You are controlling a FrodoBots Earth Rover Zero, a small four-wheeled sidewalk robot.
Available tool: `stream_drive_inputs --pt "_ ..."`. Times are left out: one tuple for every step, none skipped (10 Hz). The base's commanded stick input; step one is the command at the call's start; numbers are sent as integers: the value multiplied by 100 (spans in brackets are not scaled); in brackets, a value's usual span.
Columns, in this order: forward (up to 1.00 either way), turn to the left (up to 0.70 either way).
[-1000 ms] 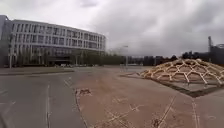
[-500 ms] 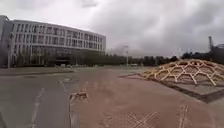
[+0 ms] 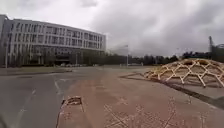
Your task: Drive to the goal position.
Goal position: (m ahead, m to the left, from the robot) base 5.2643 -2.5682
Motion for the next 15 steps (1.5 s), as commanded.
stream_drive_inputs --pt "70 0" --pt "70 0" --pt "70 0" --pt "70 0" --pt "70 0" --pt "70 0" --pt "70 0" --pt "70 0" --pt "70 0" --pt "70 0" --pt "70 0" --pt "70 0" --pt "70 0" --pt "70 0" --pt "70 0"
